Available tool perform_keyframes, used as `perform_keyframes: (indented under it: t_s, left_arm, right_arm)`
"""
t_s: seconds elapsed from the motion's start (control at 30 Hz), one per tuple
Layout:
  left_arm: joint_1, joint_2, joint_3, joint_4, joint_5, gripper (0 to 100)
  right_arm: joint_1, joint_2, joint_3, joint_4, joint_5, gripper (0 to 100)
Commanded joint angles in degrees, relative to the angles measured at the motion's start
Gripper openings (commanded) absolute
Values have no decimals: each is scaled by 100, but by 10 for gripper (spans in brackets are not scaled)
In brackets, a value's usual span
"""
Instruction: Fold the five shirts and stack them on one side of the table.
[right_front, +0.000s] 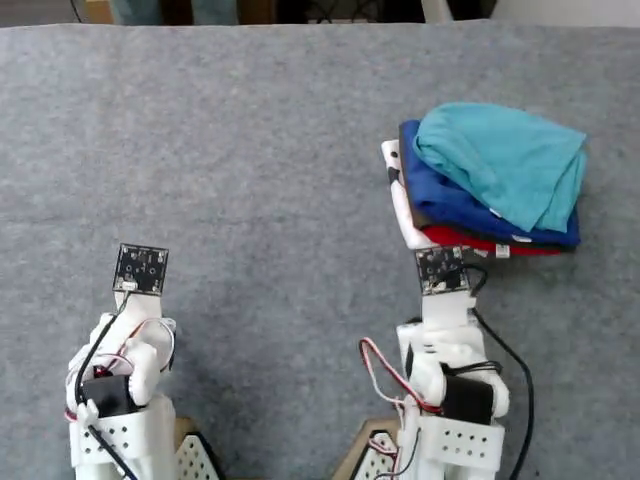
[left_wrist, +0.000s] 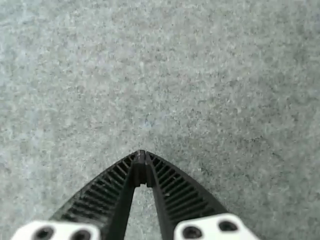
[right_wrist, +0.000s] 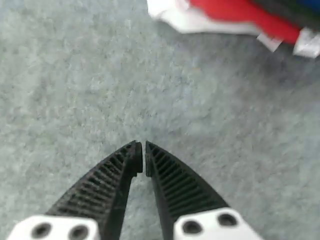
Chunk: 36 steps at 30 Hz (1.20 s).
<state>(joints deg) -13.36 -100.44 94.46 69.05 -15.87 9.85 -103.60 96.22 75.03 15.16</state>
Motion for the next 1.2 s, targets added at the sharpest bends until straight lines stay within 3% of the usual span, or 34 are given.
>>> perform_keyframes:
  t_s: [0.0, 0.13, 1.17]
  left_arm:
    - [57, -26, 295, -132, -70, 30]
    - [31, 18, 303, -79, -44, 30]
    - [40, 9, 303, -79, -44, 30]
  right_arm:
    - [-35, -470, 22, -44, -378, 18]
    - [-35, -479, 22, -35, -642, 20]
    - [-35, -479, 22, -35, -633, 21]
